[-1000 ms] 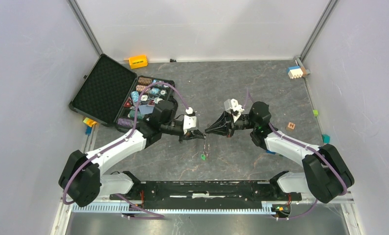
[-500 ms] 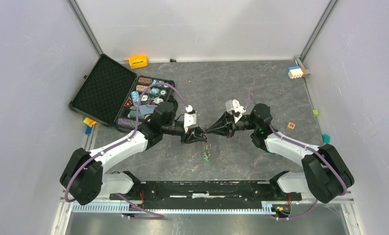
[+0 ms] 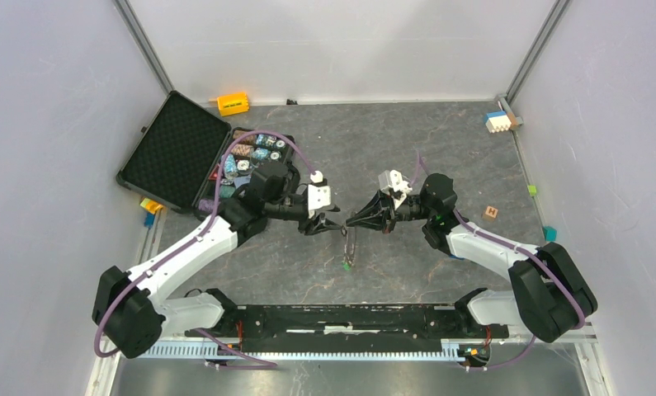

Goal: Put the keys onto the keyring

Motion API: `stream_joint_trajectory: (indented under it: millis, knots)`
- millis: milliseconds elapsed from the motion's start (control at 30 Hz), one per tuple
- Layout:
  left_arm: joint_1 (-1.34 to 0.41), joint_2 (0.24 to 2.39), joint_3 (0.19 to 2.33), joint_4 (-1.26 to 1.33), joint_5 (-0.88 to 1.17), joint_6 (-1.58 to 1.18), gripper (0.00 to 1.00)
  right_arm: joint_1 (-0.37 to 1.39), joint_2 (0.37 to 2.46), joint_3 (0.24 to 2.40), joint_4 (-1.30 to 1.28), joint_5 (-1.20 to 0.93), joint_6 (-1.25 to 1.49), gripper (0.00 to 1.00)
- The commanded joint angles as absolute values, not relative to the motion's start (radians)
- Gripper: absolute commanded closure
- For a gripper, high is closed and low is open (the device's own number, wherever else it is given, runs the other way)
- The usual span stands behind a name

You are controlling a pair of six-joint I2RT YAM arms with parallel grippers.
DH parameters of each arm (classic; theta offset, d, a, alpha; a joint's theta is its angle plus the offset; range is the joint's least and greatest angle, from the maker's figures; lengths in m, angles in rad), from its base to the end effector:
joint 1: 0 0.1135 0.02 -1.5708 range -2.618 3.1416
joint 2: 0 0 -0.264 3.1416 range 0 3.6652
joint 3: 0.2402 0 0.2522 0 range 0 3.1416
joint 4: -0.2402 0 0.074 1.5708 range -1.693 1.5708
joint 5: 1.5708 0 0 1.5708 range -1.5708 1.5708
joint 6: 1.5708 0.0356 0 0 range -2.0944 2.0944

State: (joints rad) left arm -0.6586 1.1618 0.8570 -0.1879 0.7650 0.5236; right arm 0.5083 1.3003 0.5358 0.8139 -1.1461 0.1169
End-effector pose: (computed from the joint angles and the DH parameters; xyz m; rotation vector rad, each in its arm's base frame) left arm 0.1862 -0.1753 0.2923 1.4880 1.3684 -0.8682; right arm 0.2081 0.1531 0.2460 -1.2233 1.2085 1.3338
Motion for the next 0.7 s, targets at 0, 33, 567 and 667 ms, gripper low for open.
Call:
stream_joint_trajectory:
  millis: [0,33,567,667]
  knots:
    - [-0.661,1.193,0.903,-0.196,0.825,0.531,0.53,0.506,1.266,0.558,0.819,-1.139,0.085,1.0]
    - [-0.663,1.198,0.902,-0.192,0.834,0.528,0.56,0.506,1.265,0.559,0.813,-1.139,0.081,1.0]
    - [-0.663,1.219,0.904,-0.179,0.914,0.489,0.69,0.506,1.269,0.571,0.781,-1.136,0.064,1.0]
    - [-0.663,1.228,0.905,-0.179,0.912,0.489,0.69,0.506,1.269,0.571,0.78,-1.137,0.063,1.0]
